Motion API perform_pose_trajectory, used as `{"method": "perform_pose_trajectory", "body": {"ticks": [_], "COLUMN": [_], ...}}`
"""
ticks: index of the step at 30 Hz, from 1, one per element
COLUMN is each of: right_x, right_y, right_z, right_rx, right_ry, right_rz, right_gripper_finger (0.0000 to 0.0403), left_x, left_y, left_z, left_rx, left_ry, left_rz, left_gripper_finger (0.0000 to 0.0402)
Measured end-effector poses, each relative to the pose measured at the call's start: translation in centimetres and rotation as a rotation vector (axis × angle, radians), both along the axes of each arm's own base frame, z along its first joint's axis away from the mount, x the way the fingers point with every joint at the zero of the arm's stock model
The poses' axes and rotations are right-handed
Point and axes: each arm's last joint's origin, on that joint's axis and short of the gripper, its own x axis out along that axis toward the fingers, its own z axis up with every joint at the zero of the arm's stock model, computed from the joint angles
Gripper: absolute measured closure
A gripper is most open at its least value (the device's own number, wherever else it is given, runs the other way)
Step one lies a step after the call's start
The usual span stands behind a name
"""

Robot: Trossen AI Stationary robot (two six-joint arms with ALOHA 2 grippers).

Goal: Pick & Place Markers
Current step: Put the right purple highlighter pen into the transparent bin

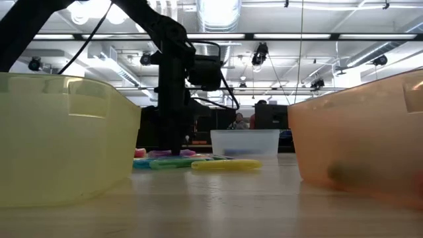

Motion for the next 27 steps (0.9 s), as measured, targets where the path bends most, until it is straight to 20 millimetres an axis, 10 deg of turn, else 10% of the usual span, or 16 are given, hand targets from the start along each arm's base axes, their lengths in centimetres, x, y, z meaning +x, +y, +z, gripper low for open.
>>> {"method": "perform_pose_trajectory", "body": {"ticks": [14, 27], "right_x": [0.0, 0.0], "right_y": [0.0, 0.0], "right_z": [0.0, 0.0], "right_rx": [0.003, 0.002], "right_ry": [-0.002, -0.004], "right_rz": [-0.001, -0.007], "right_gripper_finger": [0.0346, 0.0346], "left_x": [0.2, 1.7], "left_y": [0.1, 1.0], "left_z": [0.1, 3.8], "left_rx": [0.012, 0.051], "left_ry": [-0.021, -0.083], "left_rz": [-0.062, -0.184], "left_gripper_finger": [0.0355, 0.0347]}}
